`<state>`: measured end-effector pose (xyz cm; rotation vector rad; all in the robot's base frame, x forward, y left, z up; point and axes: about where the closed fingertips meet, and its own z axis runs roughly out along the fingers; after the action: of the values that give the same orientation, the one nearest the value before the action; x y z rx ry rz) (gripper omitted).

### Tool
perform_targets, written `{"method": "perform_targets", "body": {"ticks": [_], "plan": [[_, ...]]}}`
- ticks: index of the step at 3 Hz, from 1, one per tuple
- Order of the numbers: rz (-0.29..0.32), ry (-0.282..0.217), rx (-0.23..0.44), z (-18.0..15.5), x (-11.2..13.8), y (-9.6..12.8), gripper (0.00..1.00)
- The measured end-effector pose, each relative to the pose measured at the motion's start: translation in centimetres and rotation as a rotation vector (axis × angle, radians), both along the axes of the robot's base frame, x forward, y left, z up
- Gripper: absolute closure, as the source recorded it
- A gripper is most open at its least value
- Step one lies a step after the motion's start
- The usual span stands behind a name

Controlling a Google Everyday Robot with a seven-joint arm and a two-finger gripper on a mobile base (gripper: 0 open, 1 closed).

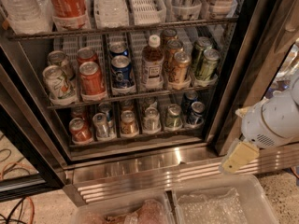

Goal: Pick green can from bottom shelf of fridge

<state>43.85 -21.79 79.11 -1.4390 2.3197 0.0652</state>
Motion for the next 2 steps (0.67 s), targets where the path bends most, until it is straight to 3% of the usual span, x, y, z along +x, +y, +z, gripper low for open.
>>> {"method": "perform_targets", "body": {"ticks": [1,2], "plan": [[0.000,-0.001,0.000,0.0,0.0,0.0,0.00],[-0.031,0.001,0.074,-1.3,0.8,1.0,0.00]]}}
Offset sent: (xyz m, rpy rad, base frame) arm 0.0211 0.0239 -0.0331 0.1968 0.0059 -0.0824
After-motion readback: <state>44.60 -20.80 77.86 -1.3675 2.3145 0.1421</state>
